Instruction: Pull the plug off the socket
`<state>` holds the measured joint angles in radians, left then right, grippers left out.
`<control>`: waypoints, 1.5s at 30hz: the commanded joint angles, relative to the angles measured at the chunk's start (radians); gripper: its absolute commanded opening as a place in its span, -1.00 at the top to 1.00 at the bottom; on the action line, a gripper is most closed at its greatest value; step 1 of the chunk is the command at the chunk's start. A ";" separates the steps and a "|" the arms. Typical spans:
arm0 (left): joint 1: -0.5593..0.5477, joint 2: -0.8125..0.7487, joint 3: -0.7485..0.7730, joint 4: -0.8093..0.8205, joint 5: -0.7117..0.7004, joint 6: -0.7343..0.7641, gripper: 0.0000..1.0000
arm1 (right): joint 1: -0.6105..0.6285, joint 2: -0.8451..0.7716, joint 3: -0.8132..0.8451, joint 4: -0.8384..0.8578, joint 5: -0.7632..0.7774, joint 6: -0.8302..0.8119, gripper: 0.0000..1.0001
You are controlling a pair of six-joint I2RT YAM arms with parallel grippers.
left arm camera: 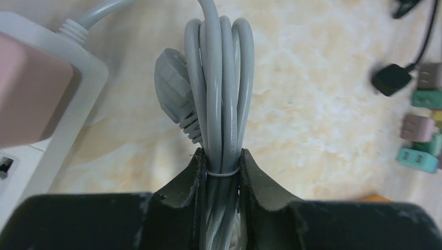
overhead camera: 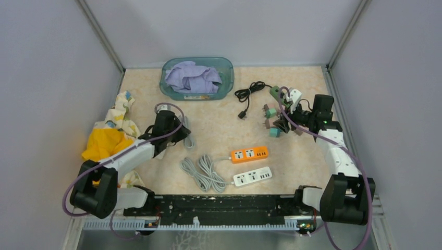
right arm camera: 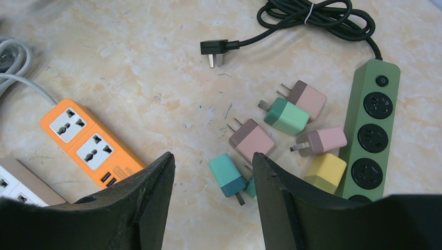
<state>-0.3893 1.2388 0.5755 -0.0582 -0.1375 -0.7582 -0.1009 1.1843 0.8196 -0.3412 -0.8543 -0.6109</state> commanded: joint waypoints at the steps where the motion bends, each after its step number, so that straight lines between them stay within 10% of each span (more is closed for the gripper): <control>1: -0.039 0.086 0.100 0.183 0.205 0.065 1.00 | 0.006 -0.033 0.037 0.018 -0.022 -0.019 -0.14; 19: -0.350 0.411 0.265 0.322 0.285 0.022 0.80 | 0.006 -0.029 0.036 0.019 -0.019 -0.023 -0.14; 27: -0.367 0.345 0.206 0.493 0.481 0.128 -0.59 | 0.006 -0.029 0.035 0.018 -0.027 -0.025 -0.14; 34: -0.364 0.158 0.135 0.465 0.636 0.404 -0.76 | 0.005 -0.026 0.035 0.017 -0.037 -0.027 -0.14; 45: -0.315 -0.178 0.073 0.072 0.139 0.976 -0.90 | 0.006 -0.027 0.032 0.018 -0.049 -0.028 -0.14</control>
<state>-0.7345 1.1168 0.6708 0.1822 0.2321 -0.0368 -0.1009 1.1824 0.8196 -0.3447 -0.8665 -0.6254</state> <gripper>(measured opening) 0.880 0.568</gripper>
